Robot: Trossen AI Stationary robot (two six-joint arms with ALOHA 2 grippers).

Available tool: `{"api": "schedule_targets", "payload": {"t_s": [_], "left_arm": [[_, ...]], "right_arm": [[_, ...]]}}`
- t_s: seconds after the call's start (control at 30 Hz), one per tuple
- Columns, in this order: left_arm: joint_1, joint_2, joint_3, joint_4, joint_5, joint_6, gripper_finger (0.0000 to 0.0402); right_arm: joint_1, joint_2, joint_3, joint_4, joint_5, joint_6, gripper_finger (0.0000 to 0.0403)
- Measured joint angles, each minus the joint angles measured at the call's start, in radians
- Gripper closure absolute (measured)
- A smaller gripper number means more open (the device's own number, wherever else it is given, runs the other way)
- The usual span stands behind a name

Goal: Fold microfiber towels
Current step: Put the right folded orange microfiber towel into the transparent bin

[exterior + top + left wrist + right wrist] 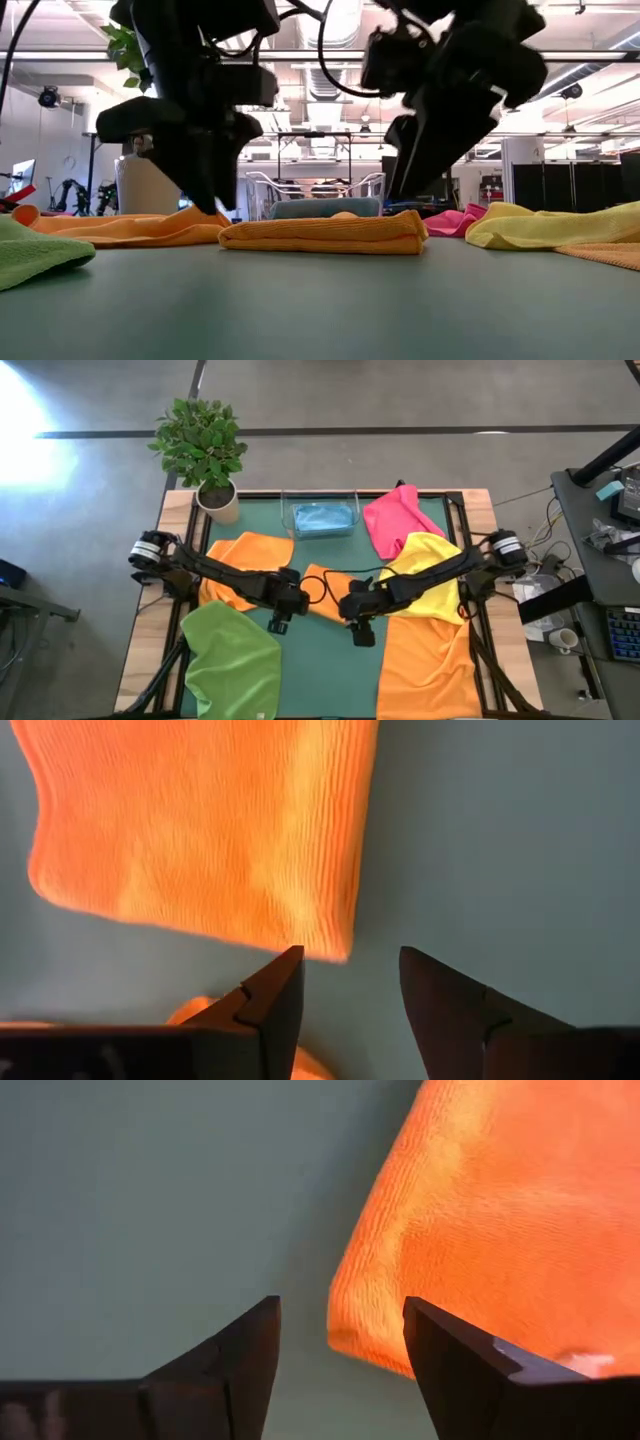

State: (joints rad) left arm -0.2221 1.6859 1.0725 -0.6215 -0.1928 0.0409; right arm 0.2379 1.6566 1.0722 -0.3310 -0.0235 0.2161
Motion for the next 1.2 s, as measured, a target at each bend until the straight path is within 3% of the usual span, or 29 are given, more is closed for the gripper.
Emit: {"api": "schedule_targets", "payload": {"t_s": [0.2, 0.37, 0.63, 0.9, 1.07, 1.2], "left_arm": [[-0.001, 0.000, -0.059, 0.166, -0.004, 0.018, 0.0252], [0.000, 0.000, -0.101, 0.195, -0.089, 0.019, 0.0252], [-0.001, 0.013, -0.167, 0.281, -0.022, 0.048, 0.0252], [0.006, 0.027, -0.199, 0.382, -0.116, 0.049, 0.0252], [0.005, 0.027, -0.213, 0.404, -0.122, 0.044, 0.0255], [0.005, 0.027, -0.214, 0.412, -0.121, 0.044, 0.0289]], "right_arm": [[0.000, 0.082, 0.046, -0.017, -0.001, 0.015, 0.0200], [0.000, 0.113, 0.061, -0.024, 0.060, 0.050, 0.0200], [0.000, 0.144, 0.066, -0.026, 0.078, 0.047, 0.0200], [0.000, 0.159, 0.066, -0.024, 0.080, 0.059, 0.0201], [0.000, 0.159, 0.065, -0.027, 0.095, 0.072, 0.0228], [0.000, 0.160, 0.065, -0.028, 0.101, 0.076, 0.0266]]}}
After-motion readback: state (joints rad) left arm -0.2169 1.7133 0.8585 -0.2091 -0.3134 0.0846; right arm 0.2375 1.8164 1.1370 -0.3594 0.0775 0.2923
